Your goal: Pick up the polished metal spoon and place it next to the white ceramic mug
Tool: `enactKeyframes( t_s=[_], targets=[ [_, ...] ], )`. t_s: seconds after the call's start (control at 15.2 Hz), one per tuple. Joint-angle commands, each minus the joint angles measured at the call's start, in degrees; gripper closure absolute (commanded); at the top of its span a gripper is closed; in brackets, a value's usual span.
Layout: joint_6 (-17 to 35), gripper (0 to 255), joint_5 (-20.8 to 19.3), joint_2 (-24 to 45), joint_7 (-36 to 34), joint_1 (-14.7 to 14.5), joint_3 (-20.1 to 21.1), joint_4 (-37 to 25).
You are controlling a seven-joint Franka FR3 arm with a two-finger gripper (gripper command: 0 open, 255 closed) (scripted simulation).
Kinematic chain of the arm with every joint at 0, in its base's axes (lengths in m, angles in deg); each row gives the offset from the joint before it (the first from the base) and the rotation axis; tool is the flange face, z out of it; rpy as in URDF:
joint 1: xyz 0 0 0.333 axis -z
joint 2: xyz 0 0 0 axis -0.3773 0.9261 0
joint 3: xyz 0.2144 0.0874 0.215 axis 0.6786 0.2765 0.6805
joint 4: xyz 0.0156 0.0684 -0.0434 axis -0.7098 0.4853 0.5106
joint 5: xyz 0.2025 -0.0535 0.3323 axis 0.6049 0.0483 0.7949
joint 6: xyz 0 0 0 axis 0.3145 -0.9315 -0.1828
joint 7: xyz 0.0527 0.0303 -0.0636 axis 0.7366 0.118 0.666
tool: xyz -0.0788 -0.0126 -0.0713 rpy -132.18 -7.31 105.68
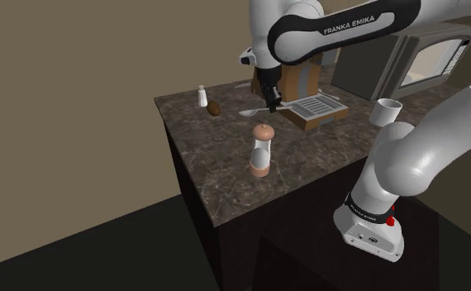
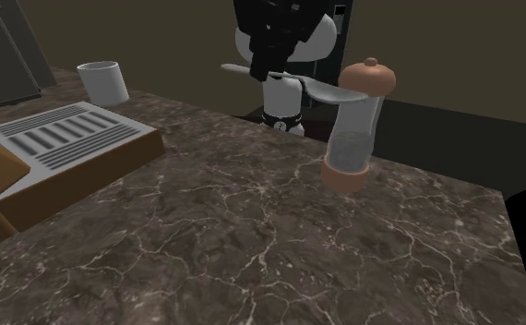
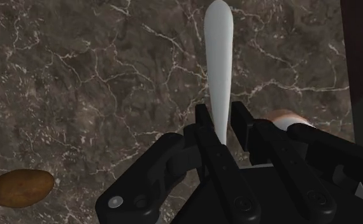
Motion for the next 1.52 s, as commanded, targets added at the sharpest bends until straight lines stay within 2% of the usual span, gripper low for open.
enactKeyframes(
  t_s=[0.0, 0.73, 1.45],
  targets=[
    [-0.28, 255, -0.79, -3.42, 1.91, 0.74, -1.39, 2.7],
    [-4.32, 255, -8.25, -23.51, 13.62, 6.69, -10.39, 15.66],
    [-9.45, 255, -20.17, -38.34, 29.12, 16.05, -22.55, 20.32]
  ],
)
